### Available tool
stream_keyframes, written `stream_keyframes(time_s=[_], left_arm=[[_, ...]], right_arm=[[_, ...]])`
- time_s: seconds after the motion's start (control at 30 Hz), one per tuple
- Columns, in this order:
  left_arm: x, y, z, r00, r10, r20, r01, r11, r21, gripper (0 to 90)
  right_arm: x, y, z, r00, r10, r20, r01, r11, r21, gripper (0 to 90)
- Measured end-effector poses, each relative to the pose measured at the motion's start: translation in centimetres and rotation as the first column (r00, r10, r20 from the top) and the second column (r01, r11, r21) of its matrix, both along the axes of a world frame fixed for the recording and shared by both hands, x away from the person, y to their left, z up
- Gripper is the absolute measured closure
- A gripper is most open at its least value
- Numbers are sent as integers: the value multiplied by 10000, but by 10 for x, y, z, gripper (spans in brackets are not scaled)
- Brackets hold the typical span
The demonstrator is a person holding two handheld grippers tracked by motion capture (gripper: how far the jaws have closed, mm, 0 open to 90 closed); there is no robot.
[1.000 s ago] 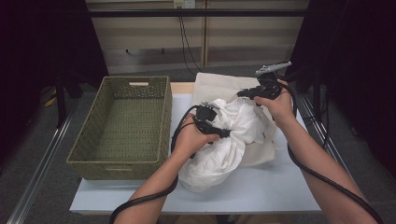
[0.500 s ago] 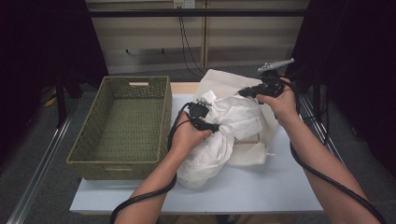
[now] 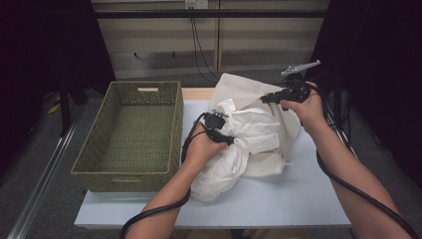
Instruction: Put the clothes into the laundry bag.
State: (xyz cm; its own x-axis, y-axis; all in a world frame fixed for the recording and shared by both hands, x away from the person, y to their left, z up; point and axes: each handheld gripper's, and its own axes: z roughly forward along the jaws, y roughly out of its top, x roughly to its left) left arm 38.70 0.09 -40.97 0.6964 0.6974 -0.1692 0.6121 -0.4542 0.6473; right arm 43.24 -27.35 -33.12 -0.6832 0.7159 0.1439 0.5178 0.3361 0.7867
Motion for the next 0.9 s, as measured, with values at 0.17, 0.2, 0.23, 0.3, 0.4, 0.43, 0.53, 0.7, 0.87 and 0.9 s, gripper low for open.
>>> stream_keyframes(time_s=[0.17, 0.2, 0.23, 0.3, 0.4, 0.43, 0.53, 0.7, 0.87, 0.9], left_arm=[[1, -2, -2, 10000, 56, -6, -56, 10000, 59, 577], [1, -2, -2, 10000, 33, -34, -33, 10000, -1, 577], [1, -3, -2, 10000, -43, -33, 44, 10000, 34, 576], [0, -3, -2, 10000, -51, -40, 51, 10000, 0, 572], [1, -2, -3, 9998, -137, -133, 135, 9998, -170, 565], [2, -1, -3, 9996, -238, -170, 235, 9995, -202, 560], [2, -1, -2, 9992, -326, -251, 320, 9992, -245, 535], [0, -5, 0, 9991, -327, -254, 313, 9981, -532, 452], [0, -9, 8, 9994, -342, 79, 347, 9956, -872, 303], [0, -9, 10, 9992, -354, 208, 372, 9952, -909, 270]], right_arm=[[-1, 1, 0, 9999, 160, -1, -160, 9998, -129, 883], [-2, 1, 1, 9999, 135, -31, -135, 9999, -108, 883], [-2, 1, 1, 9999, 128, -68, -129, 9999, -107, 883], [-3, 2, 1, 9999, 160, -31, -160, 9998, -147, 883], [-4, 4, 1, 9999, 139, -76, -140, 9998, -103, 883], [-4, 5, 1, 9998, 173, -32, -173, 9998, -80, 883], [-4, 7, 0, 9999, 139, -14, -139, 9999, -90, 883], [-3, 8, -2, 9999, 130, 15, -130, 9999, -57, 882], [-3, 10, -3, 9999, 165, -13, -165, 9998, -94, 882], [-3, 10, -4, 9999, 130, -27, -131, 9998, -121, 881]])
